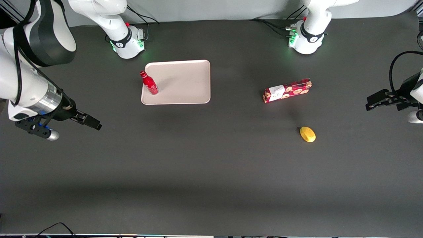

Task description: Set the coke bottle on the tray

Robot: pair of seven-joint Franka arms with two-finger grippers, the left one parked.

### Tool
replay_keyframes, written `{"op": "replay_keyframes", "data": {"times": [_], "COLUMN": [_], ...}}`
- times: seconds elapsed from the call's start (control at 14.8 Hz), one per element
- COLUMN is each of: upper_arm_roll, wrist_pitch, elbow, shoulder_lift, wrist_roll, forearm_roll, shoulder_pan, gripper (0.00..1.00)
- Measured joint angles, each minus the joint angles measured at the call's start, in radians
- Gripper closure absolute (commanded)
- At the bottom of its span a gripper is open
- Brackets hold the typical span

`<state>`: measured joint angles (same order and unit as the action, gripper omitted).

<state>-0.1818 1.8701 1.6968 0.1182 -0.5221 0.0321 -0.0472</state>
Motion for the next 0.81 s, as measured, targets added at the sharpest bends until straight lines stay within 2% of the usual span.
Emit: {"op": "replay_keyframes", "data": {"times": [0.2, 0.27, 0.47, 0.54, 0.81], "upper_arm_roll": [-0.001, 0.021, 0.257, 0.3, 0.319], "wrist_pitch": [0.004, 0.008, 0.03, 0.035, 0.035], "elbow": [-0.011, -0.011, -0.012, -0.012, -0.013], "shoulder_lift": [0.026, 0.03, 0.037, 0.04, 0.044], "wrist_roll": [0.0, 0.0, 0.005, 0.022, 0.075], "forearm_roll": [-0.002, -0.002, -0.002, -0.002, -0.002], "shoulder_pan": [0.012, 0.042, 0.263, 0.298, 0.289], "gripper": [0.0, 0.0, 0.0, 0.0, 0.0]}}
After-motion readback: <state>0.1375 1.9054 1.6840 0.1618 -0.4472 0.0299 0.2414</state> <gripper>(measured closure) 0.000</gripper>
